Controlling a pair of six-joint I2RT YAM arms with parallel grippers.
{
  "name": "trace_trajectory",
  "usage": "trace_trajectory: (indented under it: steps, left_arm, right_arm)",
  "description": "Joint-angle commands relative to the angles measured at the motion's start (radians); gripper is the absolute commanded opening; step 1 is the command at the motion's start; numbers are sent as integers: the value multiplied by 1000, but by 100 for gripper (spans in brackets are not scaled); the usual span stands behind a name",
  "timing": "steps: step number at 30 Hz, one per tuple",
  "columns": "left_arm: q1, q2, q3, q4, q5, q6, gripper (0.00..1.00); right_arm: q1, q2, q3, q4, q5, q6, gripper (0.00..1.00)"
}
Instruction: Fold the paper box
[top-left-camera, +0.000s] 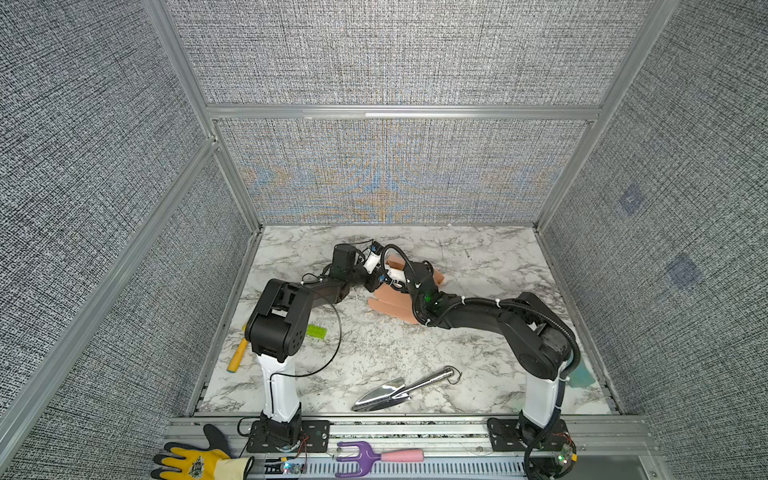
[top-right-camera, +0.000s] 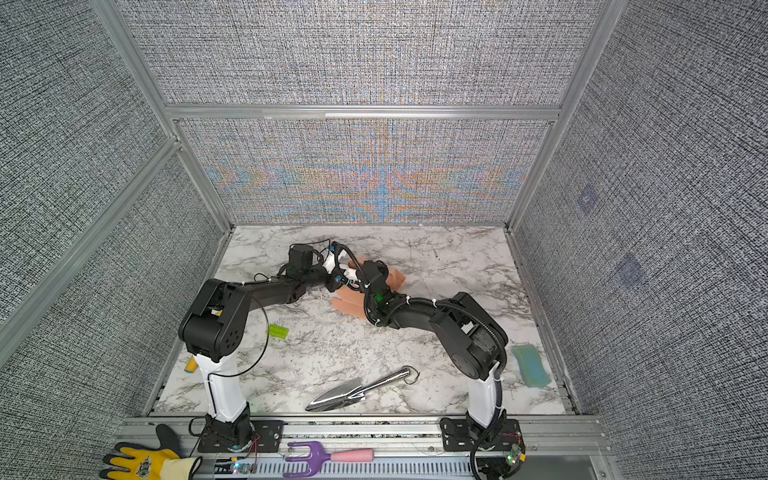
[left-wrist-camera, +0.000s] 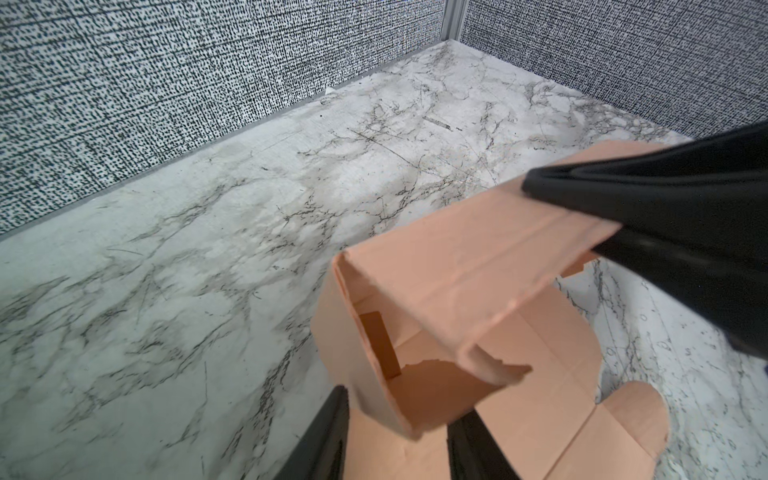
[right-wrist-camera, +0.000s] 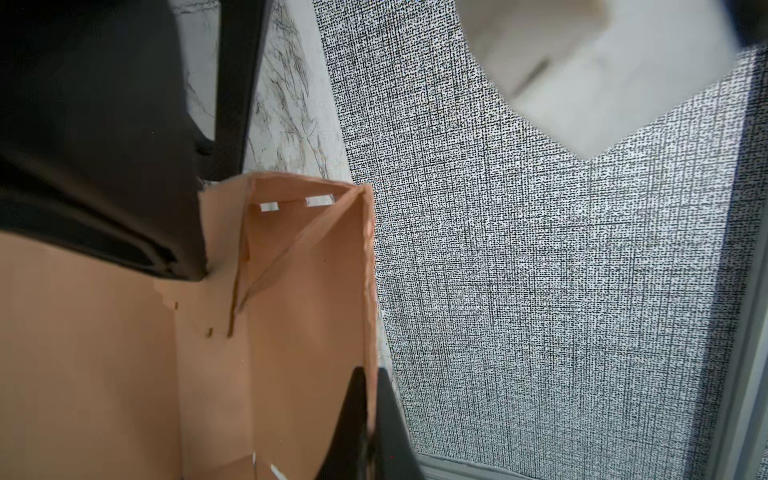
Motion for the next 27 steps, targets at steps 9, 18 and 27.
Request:
trace_trajectory:
  steps: [9,18,27]
  left_arm:
    - [7,-16,-5,6,0,31,42]
    - [20,-28,-16,15,16,27,43]
    - [25,-31,-19,30,62,29,43]
  right_arm:
    - [-22,-56,16,-108,-53,71,0]
    - [-32,-73,24,-175,-73,108,0]
    - [-49,-114,44,-303,-130,177,0]
